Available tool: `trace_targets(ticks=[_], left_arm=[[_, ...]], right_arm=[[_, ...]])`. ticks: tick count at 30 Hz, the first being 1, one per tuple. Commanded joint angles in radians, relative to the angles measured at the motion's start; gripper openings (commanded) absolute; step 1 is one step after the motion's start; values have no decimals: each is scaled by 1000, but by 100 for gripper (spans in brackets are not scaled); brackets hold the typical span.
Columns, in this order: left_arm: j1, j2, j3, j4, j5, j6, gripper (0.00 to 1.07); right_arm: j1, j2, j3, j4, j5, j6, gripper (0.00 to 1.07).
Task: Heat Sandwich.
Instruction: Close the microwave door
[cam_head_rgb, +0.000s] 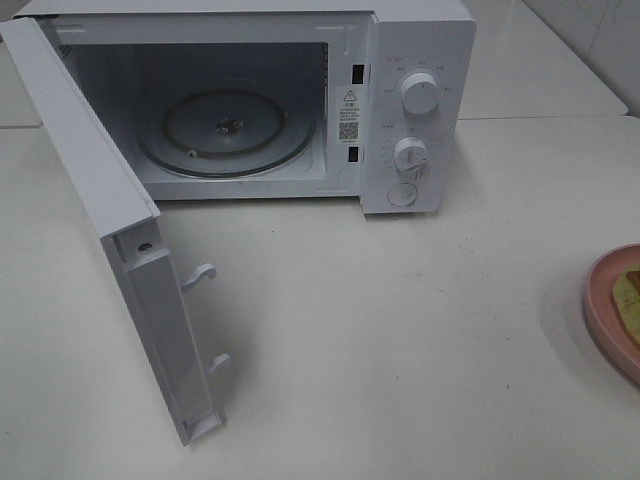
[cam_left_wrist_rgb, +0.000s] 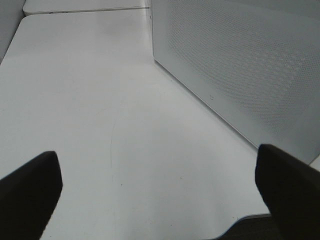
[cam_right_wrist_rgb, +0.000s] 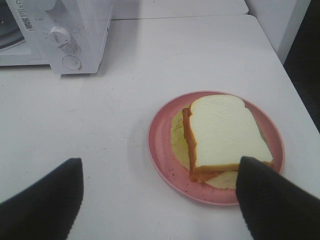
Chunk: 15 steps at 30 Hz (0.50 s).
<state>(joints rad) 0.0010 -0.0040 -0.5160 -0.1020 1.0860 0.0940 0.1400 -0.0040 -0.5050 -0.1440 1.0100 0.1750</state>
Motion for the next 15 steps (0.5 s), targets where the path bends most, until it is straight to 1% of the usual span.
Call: trace_targets(ticks=[1,8,9,13,15], left_arm=[[-1,-5,-1,-6,-11,-6,98],[-1,-5,-2,-6,-13,-11,98],[-1,0,-12,-19,-23,-15,98],[-1,29,-28,-32,-57,-25,97],[-1,72,-30,-30,-95,-25,95]], right_arm=[[-8,-27,3,2,-12,-15,76],[-8,-27,3,2,-12,-15,76],[-8,-27,3,2,-12,-15,76],[-8,-27,3,2,-12,-15,76],[-8,-27,3,2,-12,-15,76]])
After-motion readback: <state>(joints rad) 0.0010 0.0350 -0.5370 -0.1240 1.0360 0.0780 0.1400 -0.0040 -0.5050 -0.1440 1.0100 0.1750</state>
